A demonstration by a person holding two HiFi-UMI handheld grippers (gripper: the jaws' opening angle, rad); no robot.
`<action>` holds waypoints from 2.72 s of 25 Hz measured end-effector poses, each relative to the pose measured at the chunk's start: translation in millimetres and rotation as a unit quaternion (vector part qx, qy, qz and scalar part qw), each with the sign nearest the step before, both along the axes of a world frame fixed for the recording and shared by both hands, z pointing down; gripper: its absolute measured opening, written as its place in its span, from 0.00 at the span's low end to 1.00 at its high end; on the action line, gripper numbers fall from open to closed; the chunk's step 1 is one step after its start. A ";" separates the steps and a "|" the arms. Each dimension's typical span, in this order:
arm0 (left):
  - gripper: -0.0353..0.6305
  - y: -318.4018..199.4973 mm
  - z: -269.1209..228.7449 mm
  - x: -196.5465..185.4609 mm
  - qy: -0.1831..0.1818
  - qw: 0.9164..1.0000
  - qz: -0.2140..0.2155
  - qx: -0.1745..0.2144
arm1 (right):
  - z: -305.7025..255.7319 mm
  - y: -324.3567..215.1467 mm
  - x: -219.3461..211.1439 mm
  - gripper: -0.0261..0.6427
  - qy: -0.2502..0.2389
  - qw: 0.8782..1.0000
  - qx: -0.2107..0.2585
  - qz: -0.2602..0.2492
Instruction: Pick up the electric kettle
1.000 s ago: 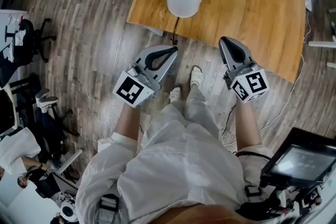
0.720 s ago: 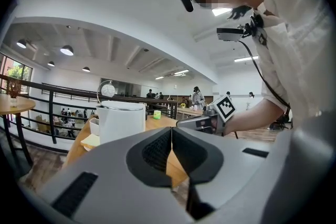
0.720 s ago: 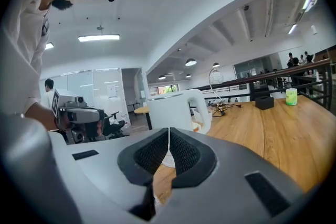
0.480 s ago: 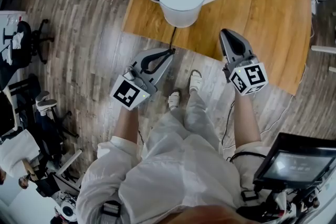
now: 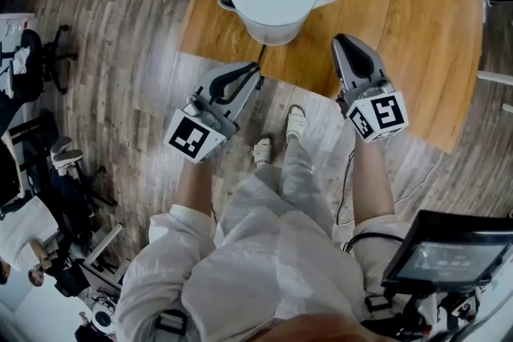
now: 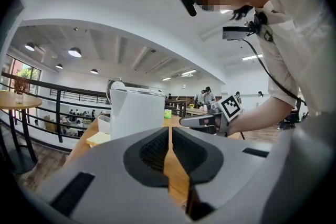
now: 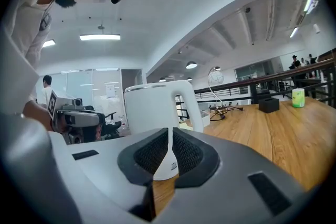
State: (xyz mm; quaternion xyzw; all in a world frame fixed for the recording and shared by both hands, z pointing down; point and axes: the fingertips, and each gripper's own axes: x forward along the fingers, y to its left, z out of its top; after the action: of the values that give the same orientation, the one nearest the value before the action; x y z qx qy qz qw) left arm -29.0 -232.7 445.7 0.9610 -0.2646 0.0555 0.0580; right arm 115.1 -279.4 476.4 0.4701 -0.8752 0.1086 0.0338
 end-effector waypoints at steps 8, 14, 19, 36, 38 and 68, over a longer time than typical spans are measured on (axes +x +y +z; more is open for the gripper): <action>0.06 -11.4 6.3 -0.5 -0.004 1.000 -0.010 0.006 | 2.2 -16.6 5.8 0.06 0.004 1.000 0.014 0.013; 0.08 -16.4 12.3 -1.6 -0.006 1.000 -0.011 0.003 | 5.3 -27.1 9.7 0.06 0.017 0.999 0.021 0.016; 0.26 -21.4 11.1 -1.0 0.004 1.000 -0.012 -0.001 | 7.2 -29.9 8.3 0.17 0.020 1.000 0.018 0.008; 0.60 -38.5 14.9 -5.1 0.008 0.999 -0.035 0.006 | 7.0 -58.6 18.8 0.28 0.021 0.998 0.034 0.040; 0.63 -42.5 13.3 -7.4 0.014 0.999 -0.042 0.006 | 2.5 -65.4 17.1 0.29 0.031 0.998 0.043 0.040; 0.67 -55.9 22.9 -9.7 0.012 0.999 -0.044 -0.003 | -7.9 -144.5 -11.1 0.32 0.139 0.978 0.143 0.063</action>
State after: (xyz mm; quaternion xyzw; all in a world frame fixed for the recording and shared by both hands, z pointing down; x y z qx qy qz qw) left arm -38.8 -288.6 468.6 0.9487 -0.3060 0.0427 0.0669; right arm 104.0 -424.0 468.5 0.5348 -0.8371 -0.0821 0.0810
